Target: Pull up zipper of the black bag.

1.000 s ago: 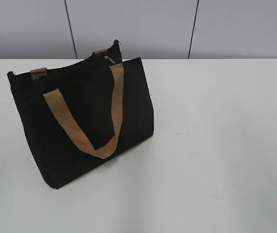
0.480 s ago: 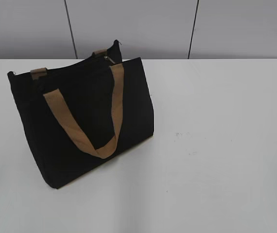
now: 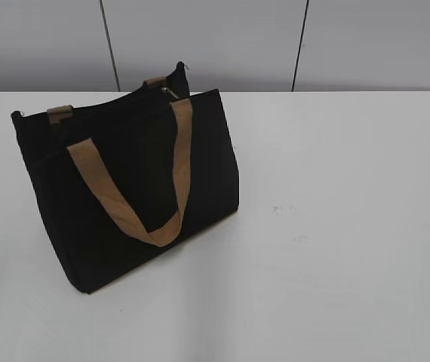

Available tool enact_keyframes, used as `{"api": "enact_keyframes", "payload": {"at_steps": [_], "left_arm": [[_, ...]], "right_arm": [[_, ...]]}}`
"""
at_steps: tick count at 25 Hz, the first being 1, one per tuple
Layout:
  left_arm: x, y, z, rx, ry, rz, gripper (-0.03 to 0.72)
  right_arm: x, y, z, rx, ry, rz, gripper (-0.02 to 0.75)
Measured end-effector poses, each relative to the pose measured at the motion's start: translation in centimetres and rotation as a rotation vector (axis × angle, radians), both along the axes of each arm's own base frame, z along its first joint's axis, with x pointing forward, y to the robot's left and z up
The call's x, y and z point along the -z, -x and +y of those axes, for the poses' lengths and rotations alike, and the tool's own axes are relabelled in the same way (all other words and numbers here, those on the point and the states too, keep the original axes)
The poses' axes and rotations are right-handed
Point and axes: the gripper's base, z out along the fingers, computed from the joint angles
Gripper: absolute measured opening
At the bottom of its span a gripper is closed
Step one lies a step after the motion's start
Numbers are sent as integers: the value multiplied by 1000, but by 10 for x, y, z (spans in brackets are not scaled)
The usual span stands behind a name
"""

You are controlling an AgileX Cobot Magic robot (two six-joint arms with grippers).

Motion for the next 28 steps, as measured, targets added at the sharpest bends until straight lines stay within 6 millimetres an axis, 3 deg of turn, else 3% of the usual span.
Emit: {"api": "enact_keyframes", "payload": {"at_steps": [15, 28], "left_arm": [[0, 0, -2, 4, 17, 4, 529], [0, 14, 1, -255, 38, -84, 529]], "right_arm": [[-1, 0, 0, -6, 14, -11, 443], [-1, 2, 1, 234, 15, -9, 443]]}}
